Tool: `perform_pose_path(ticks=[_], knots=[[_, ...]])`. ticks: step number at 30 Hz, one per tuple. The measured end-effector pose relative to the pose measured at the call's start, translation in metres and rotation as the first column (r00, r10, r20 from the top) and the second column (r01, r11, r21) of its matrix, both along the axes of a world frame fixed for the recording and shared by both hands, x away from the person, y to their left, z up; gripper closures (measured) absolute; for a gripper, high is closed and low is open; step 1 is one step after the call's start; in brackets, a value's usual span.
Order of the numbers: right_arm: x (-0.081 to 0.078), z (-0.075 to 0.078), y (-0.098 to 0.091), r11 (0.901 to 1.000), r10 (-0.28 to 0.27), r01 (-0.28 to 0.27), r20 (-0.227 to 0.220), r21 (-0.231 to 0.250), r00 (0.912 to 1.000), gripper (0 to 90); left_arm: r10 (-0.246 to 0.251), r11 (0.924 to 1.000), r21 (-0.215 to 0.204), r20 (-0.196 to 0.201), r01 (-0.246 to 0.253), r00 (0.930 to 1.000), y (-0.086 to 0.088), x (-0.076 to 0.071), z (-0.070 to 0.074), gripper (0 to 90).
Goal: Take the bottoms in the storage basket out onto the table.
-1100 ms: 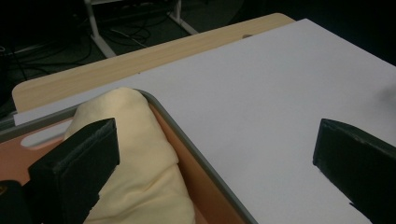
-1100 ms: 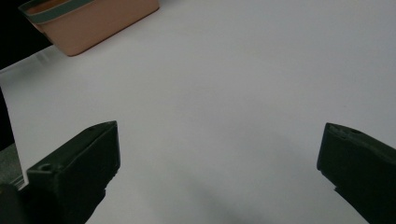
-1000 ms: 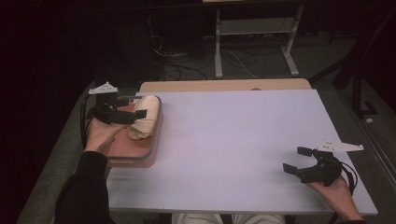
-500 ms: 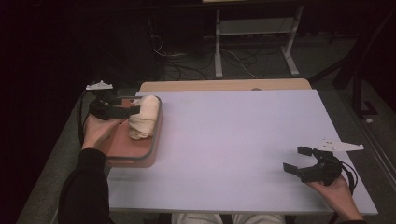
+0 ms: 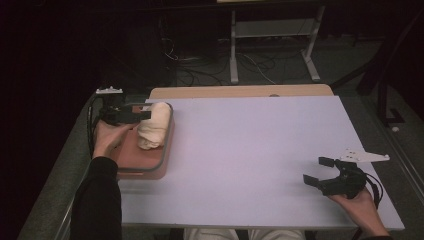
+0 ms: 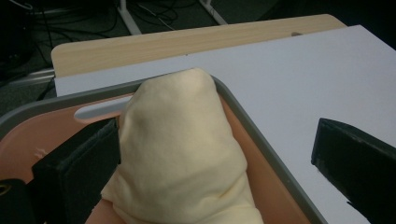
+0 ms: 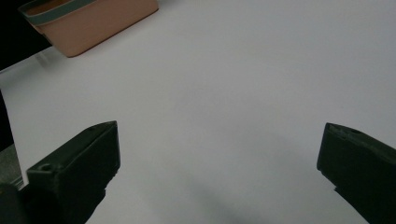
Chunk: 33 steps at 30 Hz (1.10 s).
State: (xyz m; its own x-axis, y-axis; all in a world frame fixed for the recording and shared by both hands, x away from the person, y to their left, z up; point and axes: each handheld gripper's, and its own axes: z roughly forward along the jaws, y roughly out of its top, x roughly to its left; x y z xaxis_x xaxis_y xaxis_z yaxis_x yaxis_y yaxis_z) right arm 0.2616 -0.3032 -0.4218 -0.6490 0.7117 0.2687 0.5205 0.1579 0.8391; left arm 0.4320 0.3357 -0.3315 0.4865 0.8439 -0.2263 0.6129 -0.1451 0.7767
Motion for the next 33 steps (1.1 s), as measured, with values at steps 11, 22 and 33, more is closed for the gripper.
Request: perform_pose_path(ticks=[11,22,33], knots=[[0.0,0.0,0.0,1.0,-0.002,0.002,0.002,0.0,1.0,0.0,0.053,0.9946,-0.089,-0.005,-0.053,0.9986,0.006,0.015,-0.012,1.0],[0.0,0.0,0.0,1.0,-0.008,0.008,0.004,0.0,1.0,0.0,0.058,0.9976,-0.034,-0.058,-0.06,0.9966,-0.004,0.026,-0.028,1.0],[-0.001,0.0,0.0,1.0,-0.008,0.008,0.004,0.003,1.0,0.0,0.062,0.9973,0.046,-0.105,-0.057,0.9925,-0.016,0.034,-0.044,0.9]])
